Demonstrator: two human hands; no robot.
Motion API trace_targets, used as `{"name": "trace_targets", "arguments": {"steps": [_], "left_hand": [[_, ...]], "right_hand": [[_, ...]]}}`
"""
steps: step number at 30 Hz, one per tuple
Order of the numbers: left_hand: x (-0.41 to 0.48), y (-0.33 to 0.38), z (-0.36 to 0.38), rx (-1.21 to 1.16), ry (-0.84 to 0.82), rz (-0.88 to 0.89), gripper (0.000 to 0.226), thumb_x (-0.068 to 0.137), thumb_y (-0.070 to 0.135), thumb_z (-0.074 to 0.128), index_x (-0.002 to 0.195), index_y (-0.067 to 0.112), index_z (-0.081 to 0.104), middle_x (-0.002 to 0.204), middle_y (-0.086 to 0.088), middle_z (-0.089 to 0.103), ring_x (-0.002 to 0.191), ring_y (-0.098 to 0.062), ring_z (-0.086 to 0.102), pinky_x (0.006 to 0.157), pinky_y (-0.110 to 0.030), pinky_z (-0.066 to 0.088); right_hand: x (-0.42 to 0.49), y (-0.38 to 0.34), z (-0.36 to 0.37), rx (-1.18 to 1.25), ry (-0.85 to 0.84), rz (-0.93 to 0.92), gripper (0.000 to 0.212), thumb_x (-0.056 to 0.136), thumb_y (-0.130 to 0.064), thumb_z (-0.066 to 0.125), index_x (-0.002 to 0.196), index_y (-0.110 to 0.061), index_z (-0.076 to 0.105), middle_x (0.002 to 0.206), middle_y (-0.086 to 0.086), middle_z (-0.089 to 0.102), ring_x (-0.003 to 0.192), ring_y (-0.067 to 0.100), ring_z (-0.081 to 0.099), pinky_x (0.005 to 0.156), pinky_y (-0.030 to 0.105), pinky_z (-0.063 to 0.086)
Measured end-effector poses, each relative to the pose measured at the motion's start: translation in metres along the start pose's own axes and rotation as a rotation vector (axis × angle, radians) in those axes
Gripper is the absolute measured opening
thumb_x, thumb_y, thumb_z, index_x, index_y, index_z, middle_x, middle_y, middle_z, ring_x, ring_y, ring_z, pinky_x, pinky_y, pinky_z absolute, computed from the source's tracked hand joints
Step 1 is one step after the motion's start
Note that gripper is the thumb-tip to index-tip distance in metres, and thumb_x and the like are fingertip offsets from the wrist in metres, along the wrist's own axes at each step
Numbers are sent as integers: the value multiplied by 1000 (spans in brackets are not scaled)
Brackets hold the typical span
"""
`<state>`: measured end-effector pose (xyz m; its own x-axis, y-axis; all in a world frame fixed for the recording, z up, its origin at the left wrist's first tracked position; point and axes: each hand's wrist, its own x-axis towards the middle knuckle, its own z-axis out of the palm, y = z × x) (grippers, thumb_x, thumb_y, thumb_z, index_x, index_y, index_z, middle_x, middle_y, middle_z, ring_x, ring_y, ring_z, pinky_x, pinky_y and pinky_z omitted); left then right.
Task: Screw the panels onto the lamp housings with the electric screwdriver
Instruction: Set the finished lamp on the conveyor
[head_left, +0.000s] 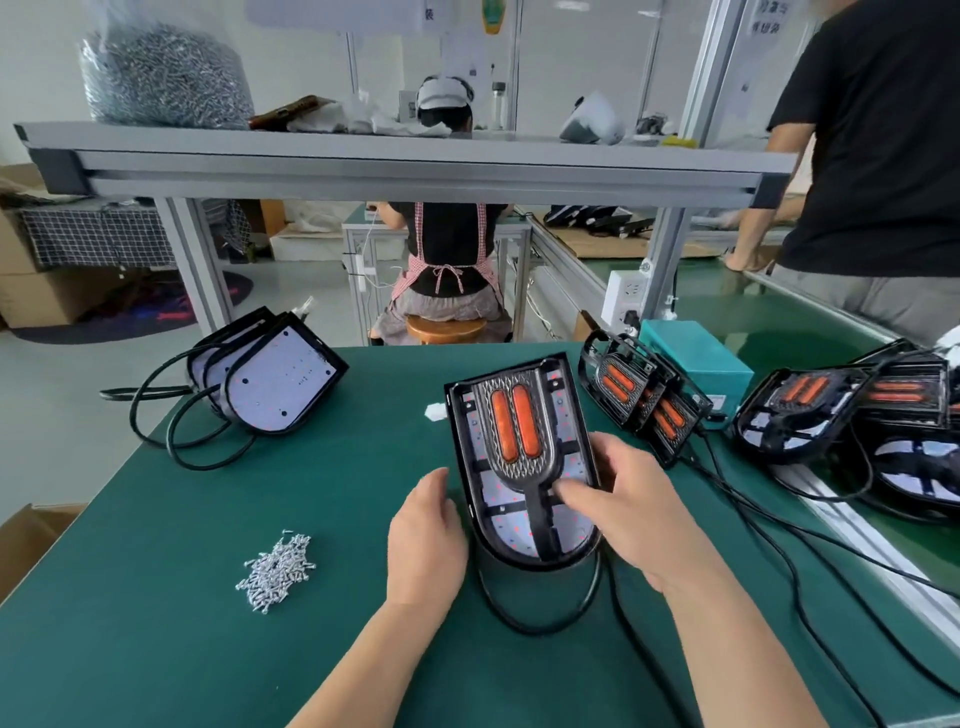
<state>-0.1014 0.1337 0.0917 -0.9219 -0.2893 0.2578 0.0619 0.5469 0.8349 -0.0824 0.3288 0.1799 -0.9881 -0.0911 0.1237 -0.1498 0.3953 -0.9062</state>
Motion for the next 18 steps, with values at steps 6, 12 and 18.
{"name": "trace_targets", "arguments": {"steps": [6, 12, 18], "left_hand": [[-5, 24, 56, 674, -459, 341, 63, 97, 30, 25, 159, 32, 13, 165, 8, 17, 153, -18, 11, 126, -42, 2], [0, 22, 80, 760, -467, 257, 69, 102, 52, 12, 161, 17, 3, 168, -1, -1, 155, -17, -7, 126, -42, -3], [2, 16, 84, 716, -400, 308, 71, 99, 56, 8, 161, 22, 4, 168, 5, -1, 154, -13, -7, 126, -39, -2]], "right_hand": [[-5, -4, -38, -92, 169, -141, 45, 86, -8, 68, 104, -50, 65, 100, -26, 73, 91, -3, 67, 82, 28, 51], [-16, 10, -84, -41, 394, -202, 41, 88, -7, 70, 100, -46, 67, 96, -21, 74, 88, -1, 67, 76, 16, 48], [-20, 36, -141, 27, 692, -171, 31, 91, -7, 69, 108, -33, 69, 102, -16, 75, 97, 6, 68, 85, 27, 51]]}}
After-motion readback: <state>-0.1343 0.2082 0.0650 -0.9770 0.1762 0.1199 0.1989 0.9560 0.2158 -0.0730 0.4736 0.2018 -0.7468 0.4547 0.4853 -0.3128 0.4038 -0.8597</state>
